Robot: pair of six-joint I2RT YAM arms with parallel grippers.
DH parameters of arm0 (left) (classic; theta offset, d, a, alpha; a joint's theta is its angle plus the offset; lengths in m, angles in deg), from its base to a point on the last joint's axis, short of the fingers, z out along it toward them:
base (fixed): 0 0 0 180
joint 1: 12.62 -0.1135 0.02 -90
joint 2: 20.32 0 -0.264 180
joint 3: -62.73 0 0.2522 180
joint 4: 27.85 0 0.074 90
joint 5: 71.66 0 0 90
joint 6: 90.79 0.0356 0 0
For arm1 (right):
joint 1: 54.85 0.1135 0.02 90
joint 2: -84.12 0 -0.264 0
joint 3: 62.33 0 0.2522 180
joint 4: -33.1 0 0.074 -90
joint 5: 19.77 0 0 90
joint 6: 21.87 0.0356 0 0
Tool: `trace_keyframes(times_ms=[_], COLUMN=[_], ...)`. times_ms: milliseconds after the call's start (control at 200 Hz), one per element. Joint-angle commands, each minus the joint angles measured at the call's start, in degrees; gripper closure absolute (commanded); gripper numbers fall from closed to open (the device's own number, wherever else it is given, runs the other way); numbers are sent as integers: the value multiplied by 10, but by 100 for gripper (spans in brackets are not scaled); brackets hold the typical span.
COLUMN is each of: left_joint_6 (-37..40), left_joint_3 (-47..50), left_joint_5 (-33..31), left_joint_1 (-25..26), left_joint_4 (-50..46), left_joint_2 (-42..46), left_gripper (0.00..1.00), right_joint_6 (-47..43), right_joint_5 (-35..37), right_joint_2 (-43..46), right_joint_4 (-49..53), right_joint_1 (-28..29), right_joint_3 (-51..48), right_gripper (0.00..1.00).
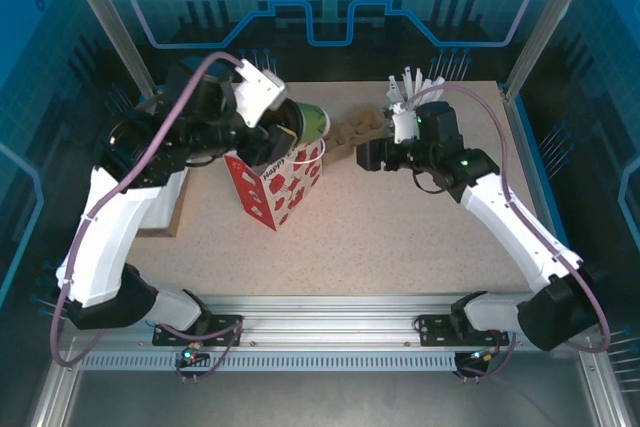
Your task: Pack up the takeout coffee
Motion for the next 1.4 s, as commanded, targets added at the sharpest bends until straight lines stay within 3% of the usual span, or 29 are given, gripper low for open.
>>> trace_keyframes(times_ms=[0,100,220,615,1396], left_joint_6=[-9,-5,2,6,14], left_joint_3=[-13,-14,-18,-56,-61], left_joint_5=[-4,-9,-18,-49,-35], left_joint_1=[-57,-103,-122,-122,-144], left_joint_4=[-35,-68,-109,-199,-215], left_joint_2=[-11,-30,-63,-173,-288], left_gripper=[56,56,56,58,58], right_joint_6=[-4,-4,-5,-11,-9], right_joint_5=[10,14,23,32,39], right_joint_2=[-34,-54,-60,-56,-44], right_joint_4=[-10,-17,-21,-28,-38], right_joint_1=[14,18,18,19,19], right_joint_3=[39,55,60,31,-13], right_gripper=[28,27,28,28,28])
